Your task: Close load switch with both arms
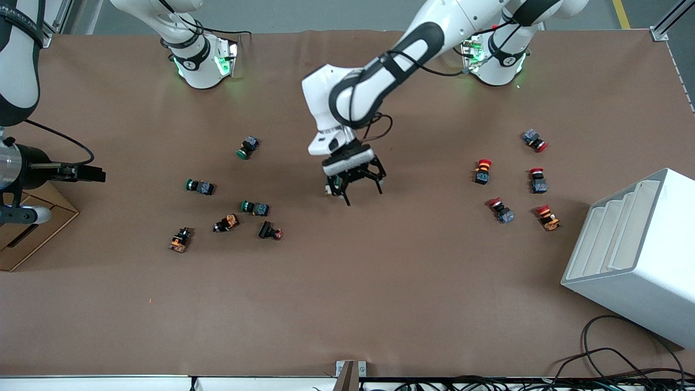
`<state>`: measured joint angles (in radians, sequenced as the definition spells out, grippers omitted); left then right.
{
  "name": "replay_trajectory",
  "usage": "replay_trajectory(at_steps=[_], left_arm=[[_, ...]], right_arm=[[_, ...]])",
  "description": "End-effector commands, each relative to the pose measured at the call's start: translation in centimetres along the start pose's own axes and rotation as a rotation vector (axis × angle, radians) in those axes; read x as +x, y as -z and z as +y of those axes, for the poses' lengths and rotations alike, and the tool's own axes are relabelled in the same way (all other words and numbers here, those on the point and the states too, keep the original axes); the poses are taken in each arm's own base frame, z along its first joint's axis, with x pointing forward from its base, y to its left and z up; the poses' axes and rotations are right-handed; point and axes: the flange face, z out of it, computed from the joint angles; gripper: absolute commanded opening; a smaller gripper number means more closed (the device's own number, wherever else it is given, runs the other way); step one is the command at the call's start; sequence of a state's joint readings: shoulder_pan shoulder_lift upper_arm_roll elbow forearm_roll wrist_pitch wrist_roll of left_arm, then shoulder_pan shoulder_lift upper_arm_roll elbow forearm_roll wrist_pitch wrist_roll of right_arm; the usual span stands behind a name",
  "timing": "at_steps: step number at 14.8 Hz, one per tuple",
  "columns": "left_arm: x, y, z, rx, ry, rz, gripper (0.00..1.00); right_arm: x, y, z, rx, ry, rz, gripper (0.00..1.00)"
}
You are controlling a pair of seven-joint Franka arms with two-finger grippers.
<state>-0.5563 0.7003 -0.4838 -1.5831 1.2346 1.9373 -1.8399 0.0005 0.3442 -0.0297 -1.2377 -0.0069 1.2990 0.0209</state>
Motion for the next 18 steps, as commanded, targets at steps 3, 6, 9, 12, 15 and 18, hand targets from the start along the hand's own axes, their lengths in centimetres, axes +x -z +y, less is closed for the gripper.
replay_trajectory(at_steps=[3, 6, 9, 12, 15, 18], left_arm=[[7.3, -0.9, -1.2, 0.009, 0.077, -0.093, 0.99], [13.6, -2.6, -3.7, 0.017, 0.101, -0.182, 0.99], [18.0, -4.7, -6.8, 0.026, 0.09, -0.25, 1.0], [22.8, -6.2, -10.7, 0.018, 0.051, -0.317, 1.0], [28.5, -6.3, -16.2, -0.028, -0.003, -0.374, 1.0], [33.5, -4.5, -21.7, -0.1, -0.043, -0.429, 1.0]], right_arm=[[-1.9, 3.2, 0.2, 0.019, 0.021, 0.092, 1.0], [-3.6, 3.8, 0.4, 0.02, 0.02, 0.101, 1.0], [-6.1, 4.0, 0.2, 0.021, 0.024, 0.1, 1.0], [-8.5, 4.9, 0.3, 0.02, 0.027, 0.117, 1.0], [-11.1, 5.8, 0.3, 0.022, 0.03, 0.137, 1.0], [-13.8, 5.7, 0.4, 0.024, 0.03, 0.177, 1.0]])
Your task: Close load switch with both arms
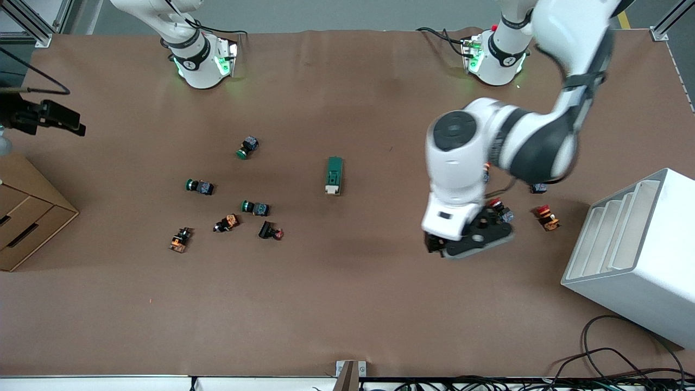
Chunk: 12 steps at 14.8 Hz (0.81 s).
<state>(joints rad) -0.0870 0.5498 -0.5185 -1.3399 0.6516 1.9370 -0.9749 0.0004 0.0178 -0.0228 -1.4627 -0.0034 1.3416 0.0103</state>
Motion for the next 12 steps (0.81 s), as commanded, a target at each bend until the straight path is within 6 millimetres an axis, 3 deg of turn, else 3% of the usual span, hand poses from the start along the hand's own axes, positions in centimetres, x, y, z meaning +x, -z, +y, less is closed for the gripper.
replay_trajectory(at_steps=[1, 4, 6, 7, 8, 12], left_arm=[[2.8, 3.3, -5.9, -0.049, -0.042, -0.091, 1.0], [6.2, 6.4, -13.2, -0.08, -0.149, -0.087, 1.0], [7.2, 6.9, -17.0, -0.09, -0.186, -0.139, 1.0], [7.7, 8.2, -19.5, -0.132, -0.172, -0.155, 1.0], [7.5, 10.4, -21.5, -0.163, -0.19, -0.156, 1.0], [5.9, 14.2, -30.0, -0.133, -0.324, -0.265, 1.0]], right_arm=[[-3.6, -0.2, 0.2, 0.012, 0.01, 0.047, 1.0], [-4.5, 0.5, 0.3, 0.018, 0.007, 0.054, 1.0], [-4.8, 1.0, 0.6, 0.019, 0.002, 0.07, 1.0], [-4.8, 1.1, 0.8, 0.018, -0.001, 0.073, 1.0], [-4.7, 1.1, 0.8, 0.018, -0.001, 0.076, 1.0], [-4.7, 1.2, 0.4, 0.019, 0.007, 0.079, 1.0]])
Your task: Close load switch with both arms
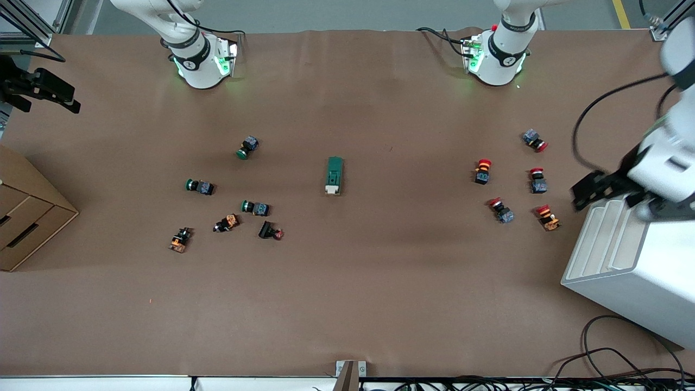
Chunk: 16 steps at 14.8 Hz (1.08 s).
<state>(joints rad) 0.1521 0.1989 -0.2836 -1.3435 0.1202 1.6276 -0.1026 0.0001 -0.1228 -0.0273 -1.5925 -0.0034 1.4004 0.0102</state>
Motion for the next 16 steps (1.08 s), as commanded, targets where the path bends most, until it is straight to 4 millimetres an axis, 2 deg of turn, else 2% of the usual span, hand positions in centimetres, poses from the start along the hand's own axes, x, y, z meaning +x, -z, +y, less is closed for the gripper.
replay_trajectory(at_steps=[1, 3, 7, 12, 14, 16], left_arm=[[-4.6, 2.8, -3.3, -0.007, -0.051, -0.071, 1.0], [-6.3, 2.9, -4.7, -0.035, -0.023, -0.1, 1.0], [-8.0, 3.2, -5.0, -0.029, -0.011, -0.084, 1.0], [-8.4, 3.4, -4.1, -0.029, -0.028, -0.071, 1.0], [-9.0, 4.0, -2.3, -0.031, -0.058, -0.073, 1.0], [-9.2, 4.4, -1.5, -0.029, -0.066, -0.07, 1.0]], right_arm=[[-0.7, -0.2, 0.0, 0.014, 0.011, 0.008, 1.0], [-0.6, -0.2, -0.2, 0.015, 0.014, 0.008, 1.0], [-0.5, -0.3, 0.1, 0.017, 0.013, 0.01, 1.0], [-0.6, -0.2, 0.5, 0.018, 0.033, 0.011, 1.0], [-0.6, -0.2, 0.5, 0.018, 0.033, 0.007, 1.0], [-0.7, -0.2, 0.5, 0.018, 0.033, 0.005, 1.0]])
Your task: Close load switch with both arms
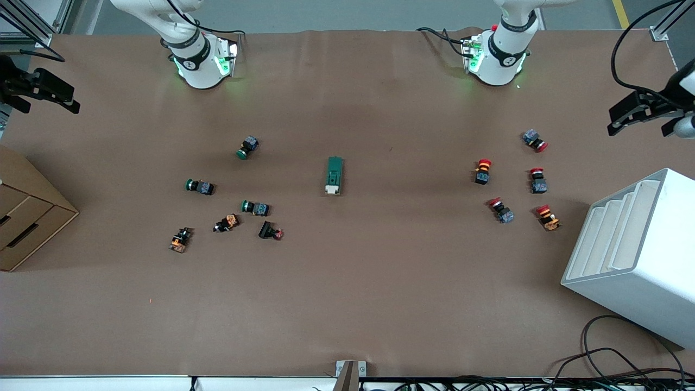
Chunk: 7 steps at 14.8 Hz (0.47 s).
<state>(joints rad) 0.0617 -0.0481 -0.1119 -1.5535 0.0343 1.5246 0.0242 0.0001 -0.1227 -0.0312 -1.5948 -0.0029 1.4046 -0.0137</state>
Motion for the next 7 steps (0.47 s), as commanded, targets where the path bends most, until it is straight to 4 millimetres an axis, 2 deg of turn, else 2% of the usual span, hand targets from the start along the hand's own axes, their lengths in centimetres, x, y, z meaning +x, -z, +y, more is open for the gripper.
replay_trajectory(at_steps=[1, 4, 7], left_arm=[[-1.2, 0.7, 1.3, -0.012, -0.018, 0.01, 1.0], [-1.1, 0.8, 2.3, -0.025, -0.035, 0.012, 1.0], [-1.0, 1.0, 1.7, -0.028, -0.027, 0.011, 1.0]], right_arm=[[-0.8, -0.1, 0.3, 0.017, 0.012, 0.004, 1.0], [-0.7, -0.1, 0.2, 0.017, 0.014, 0.004, 1.0], [-0.8, -0.1, 0.3, 0.019, 0.011, 0.004, 1.0]])
